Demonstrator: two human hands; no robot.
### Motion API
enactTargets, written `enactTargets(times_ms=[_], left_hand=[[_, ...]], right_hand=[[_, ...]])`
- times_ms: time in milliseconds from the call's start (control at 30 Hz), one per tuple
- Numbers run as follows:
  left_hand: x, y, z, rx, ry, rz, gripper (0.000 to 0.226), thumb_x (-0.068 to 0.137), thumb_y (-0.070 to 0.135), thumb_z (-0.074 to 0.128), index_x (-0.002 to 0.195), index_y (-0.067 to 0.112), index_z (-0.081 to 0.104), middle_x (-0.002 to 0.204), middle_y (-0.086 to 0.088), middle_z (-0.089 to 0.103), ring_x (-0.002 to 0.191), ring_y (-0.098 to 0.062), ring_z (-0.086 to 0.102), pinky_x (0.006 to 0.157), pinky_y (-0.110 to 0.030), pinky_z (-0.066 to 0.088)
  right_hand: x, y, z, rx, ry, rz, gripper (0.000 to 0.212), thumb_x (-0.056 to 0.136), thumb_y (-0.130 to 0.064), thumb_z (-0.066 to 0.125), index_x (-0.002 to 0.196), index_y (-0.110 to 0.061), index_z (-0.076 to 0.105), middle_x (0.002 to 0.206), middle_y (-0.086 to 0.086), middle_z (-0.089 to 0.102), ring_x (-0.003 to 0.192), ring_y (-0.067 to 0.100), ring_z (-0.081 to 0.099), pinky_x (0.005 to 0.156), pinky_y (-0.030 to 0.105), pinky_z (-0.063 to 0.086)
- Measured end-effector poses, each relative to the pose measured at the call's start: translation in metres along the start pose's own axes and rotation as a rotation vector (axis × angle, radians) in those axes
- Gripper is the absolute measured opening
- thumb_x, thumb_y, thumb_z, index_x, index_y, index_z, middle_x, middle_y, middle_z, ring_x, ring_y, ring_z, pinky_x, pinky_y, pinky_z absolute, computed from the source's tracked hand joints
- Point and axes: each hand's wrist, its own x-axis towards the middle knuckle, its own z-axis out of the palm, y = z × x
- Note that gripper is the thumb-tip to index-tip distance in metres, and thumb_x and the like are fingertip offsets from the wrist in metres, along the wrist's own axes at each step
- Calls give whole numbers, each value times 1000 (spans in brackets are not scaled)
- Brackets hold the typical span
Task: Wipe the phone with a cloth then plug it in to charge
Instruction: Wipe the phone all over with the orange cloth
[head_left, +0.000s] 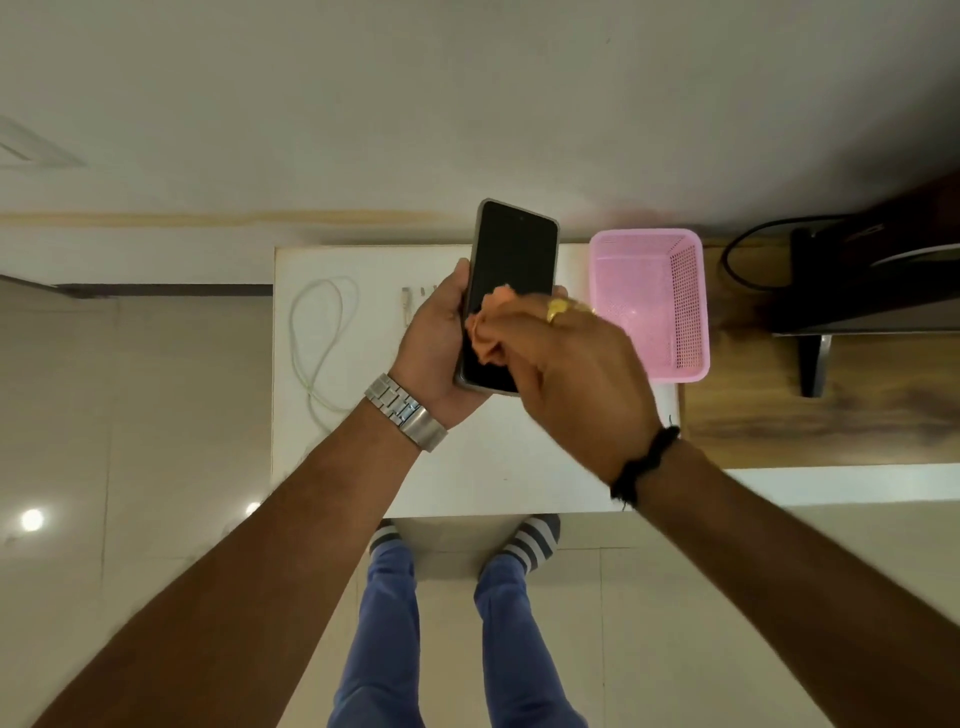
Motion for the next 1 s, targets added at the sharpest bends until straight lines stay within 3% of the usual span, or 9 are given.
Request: enactTargets(times_ms=[100,167,300,367,500,600,700,867,1000], left_hand=[[0,-8,-1,17,-32,20,60,108,54,29,119,20,76,122,-14,74,105,-34,73,89,-54,59],[1,-4,-1,35,-19,32,61,108,54,26,122,20,75,122,-14,74,102,-35,73,84,-55,60],[4,6,-9,58,56,23,61,108,56,27,148,18,53,140,-17,64,124,-37,63,108,-55,48],[2,2,-9,94,58,18,61,108,56,28,149,18,52,141,-18,63,123,-37,63,102,-53,53],[1,-5,-2,106,-6,14,60,109,54,24,142,18,57,129,-18,70,107,-38,71,82,-55,60],[5,2,-3,57,49,35,57,109,52,28,143,18,58,131,-16,69,108,-34,71,87,-53,59],[5,3,-8,122,101,33,58,109,52,32,150,16,51,144,-20,60,116,-34,65,97,-51,55],[4,-5,2,100,13,2,57,109,54,27,141,19,58,128,-18,71,106,-38,72,79,-55,60],[12,6,5,81,92,44,59,108,50,32,148,13,53,128,-19,68,110,-34,67,98,-51,55]], right_hand=[[38,32,-15,-40,88,152,21,97,-13,55,106,-10,74,110,11,73,102,30,68,90,43,56],[48,38,-19,-44,105,200,27,99,-20,50,110,-11,73,114,10,72,107,29,66,95,42,53],[0,4,-5,-57,-39,63,24,96,-17,56,109,-10,74,111,14,75,96,34,71,88,43,60],[-3,10,-8,-62,-80,36,23,96,-14,57,110,-9,74,110,13,75,96,33,71,88,42,60],[39,45,-21,-36,113,167,30,98,-17,47,104,-8,74,110,13,74,102,33,68,91,45,55],[25,34,-12,-8,119,143,35,96,-25,44,107,-10,74,112,12,74,103,31,69,91,42,57],[-8,20,-1,9,10,73,18,96,-14,61,106,-7,74,102,17,75,89,35,72,83,44,61],[31,56,-9,-31,146,166,23,100,-17,54,109,-10,73,114,11,73,105,30,68,96,40,54],[4,33,6,21,153,120,20,97,-13,56,106,-11,74,105,11,75,92,29,72,85,40,61]])
